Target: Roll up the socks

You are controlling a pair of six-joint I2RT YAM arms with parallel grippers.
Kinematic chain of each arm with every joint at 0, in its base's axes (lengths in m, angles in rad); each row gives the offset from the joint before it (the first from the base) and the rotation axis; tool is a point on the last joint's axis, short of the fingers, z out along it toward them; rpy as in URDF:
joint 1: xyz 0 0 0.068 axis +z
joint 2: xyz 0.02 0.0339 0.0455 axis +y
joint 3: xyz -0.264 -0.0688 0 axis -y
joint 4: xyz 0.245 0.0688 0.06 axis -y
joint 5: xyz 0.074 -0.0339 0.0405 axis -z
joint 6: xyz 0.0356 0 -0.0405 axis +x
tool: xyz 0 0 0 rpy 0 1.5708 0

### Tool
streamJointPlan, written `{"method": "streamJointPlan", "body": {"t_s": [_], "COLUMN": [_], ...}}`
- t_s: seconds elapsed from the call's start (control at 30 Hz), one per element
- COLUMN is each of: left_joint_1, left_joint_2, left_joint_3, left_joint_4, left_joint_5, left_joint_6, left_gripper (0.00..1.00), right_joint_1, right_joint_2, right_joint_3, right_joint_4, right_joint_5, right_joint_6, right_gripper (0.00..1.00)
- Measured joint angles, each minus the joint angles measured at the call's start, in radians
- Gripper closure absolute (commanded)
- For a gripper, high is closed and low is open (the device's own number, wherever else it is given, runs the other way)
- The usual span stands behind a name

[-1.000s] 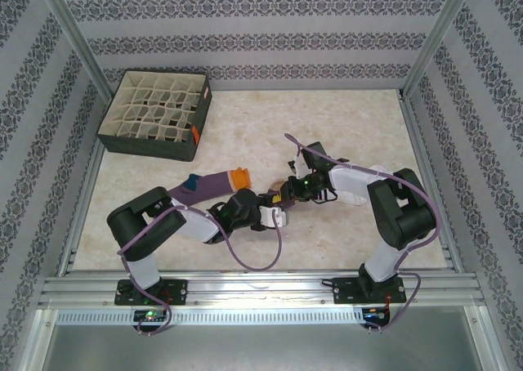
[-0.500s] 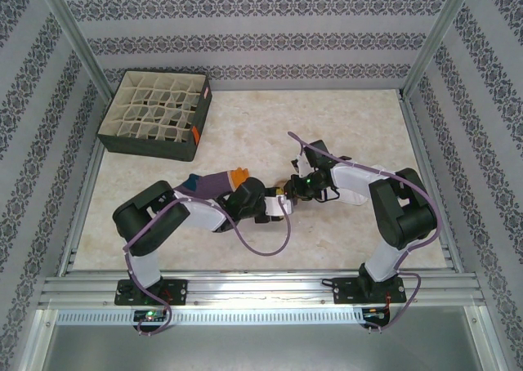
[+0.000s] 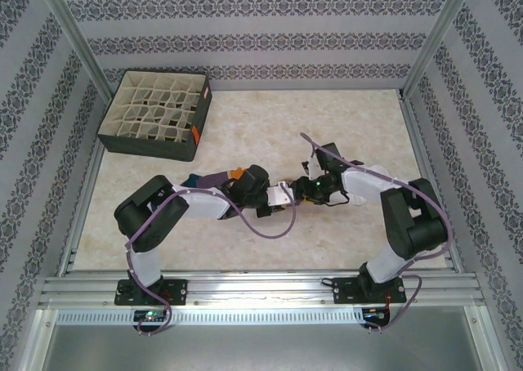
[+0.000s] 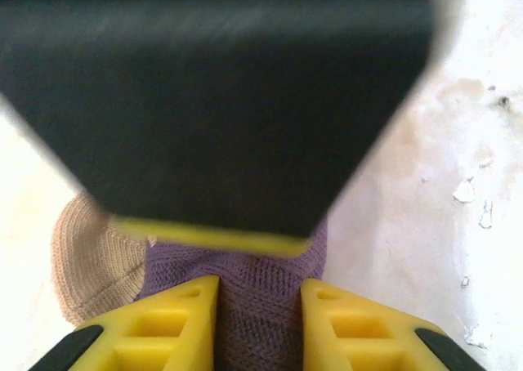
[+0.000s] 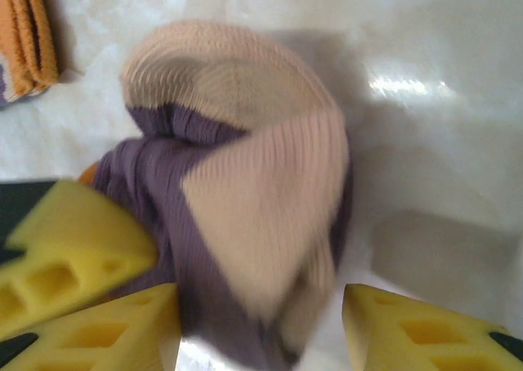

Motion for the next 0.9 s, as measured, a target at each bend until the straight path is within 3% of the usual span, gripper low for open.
{"method": "streamJointPlan", "body": {"t_s": [0.4, 0.63, 0.9], "left_joint_1": [0.140, 0.184, 0.203], "left_joint_2": [0.087, 0.176, 0.208], "left_joint_3": [0.172, 0.267, 0.282], "left_joint_4": [-0.208, -0.264, -0.266], "left_joint_5": [0.386, 0.575, 0.635], "left_joint_6": [-0.232, -0.409, -0.533], "left_gripper": [0.77, 0.77, 0.78], "right_joint_1": [-0.087, -0.055, 0.001], "right_joint_2": [-0.243, -0.223, -0.069], "right_joint_3": [-0.105, -0.119, -0.056], "right_joint_4": [-0.005, 0.071, 0.119], "right_joint_5": [-0.015, 0.021, 0.061], "right_joint_6": [0.028, 0.041, 0.037], "right_gripper": [0.42, 0.42, 0.45]}}
